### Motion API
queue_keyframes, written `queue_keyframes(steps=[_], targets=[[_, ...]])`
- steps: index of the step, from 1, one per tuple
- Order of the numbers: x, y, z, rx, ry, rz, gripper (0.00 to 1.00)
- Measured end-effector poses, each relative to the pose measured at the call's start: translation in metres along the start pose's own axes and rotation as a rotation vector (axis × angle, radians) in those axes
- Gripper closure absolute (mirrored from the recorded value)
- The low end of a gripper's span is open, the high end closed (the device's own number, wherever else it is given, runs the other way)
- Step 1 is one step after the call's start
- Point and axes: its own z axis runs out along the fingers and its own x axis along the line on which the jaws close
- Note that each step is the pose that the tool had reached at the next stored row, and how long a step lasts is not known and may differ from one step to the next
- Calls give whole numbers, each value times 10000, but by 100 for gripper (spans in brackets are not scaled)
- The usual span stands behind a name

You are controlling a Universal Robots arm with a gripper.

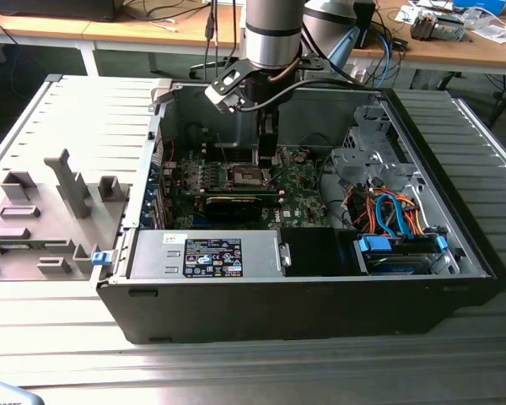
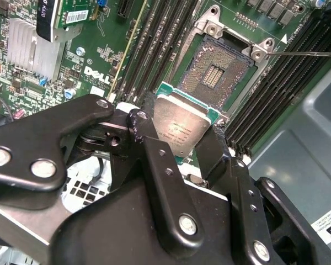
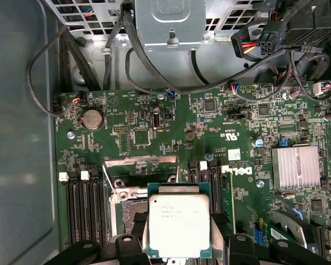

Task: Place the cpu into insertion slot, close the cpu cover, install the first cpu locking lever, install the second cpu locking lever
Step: 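Place the cpu into insertion slot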

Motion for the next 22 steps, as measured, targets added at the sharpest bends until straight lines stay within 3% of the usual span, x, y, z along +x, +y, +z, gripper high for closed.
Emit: queue_keyframes(steps=[22], targets=[[3, -8, 54, -1, -17, -1, 46]])
